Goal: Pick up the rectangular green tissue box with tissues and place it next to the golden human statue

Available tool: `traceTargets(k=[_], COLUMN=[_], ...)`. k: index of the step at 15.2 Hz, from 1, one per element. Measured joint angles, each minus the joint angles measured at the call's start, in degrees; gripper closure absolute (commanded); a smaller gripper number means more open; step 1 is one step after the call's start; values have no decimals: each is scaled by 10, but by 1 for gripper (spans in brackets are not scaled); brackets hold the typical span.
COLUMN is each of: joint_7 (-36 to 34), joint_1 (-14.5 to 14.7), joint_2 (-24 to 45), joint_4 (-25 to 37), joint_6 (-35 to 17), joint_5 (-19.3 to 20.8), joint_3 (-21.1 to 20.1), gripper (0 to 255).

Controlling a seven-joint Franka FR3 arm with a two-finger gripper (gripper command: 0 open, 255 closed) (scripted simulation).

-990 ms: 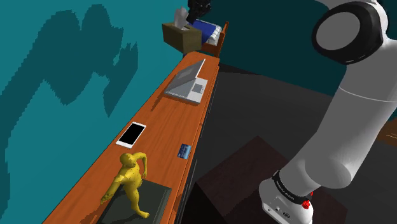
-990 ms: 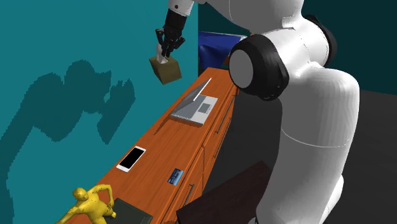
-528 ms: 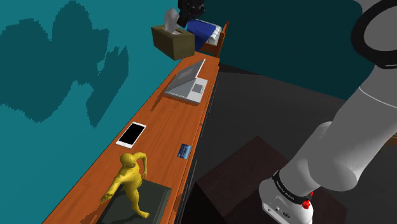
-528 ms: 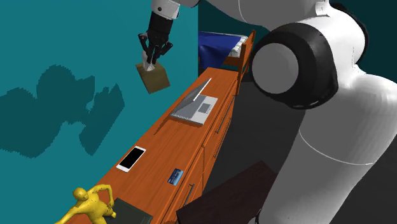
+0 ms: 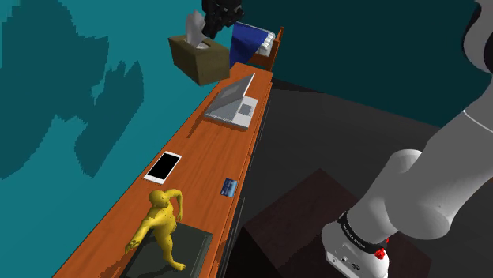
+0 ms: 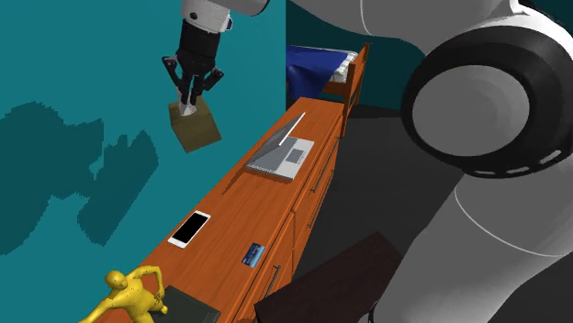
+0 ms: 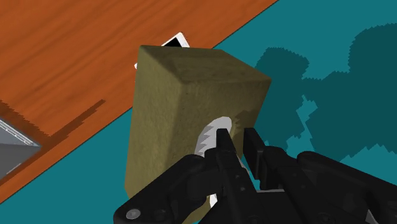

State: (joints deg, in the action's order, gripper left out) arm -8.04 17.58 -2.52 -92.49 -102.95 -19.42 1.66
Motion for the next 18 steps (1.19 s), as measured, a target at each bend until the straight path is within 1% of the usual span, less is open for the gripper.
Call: traceTargets(k=[1,3,7,10,18], joint_7=[-11,-38,-86,-91,-75], joint_1=[7,20,41,45,47], joint_2=[-11,-22,-32,-36,-46], joint_4=[-18,-34,-45,-66,-139], joint_6=[-12,-26,-41,-61,-121], joint_5=[2,8,17,18,10], joint_3=[-8,-23,-51,-57,-59], gripper=[255,255,255,255,255])
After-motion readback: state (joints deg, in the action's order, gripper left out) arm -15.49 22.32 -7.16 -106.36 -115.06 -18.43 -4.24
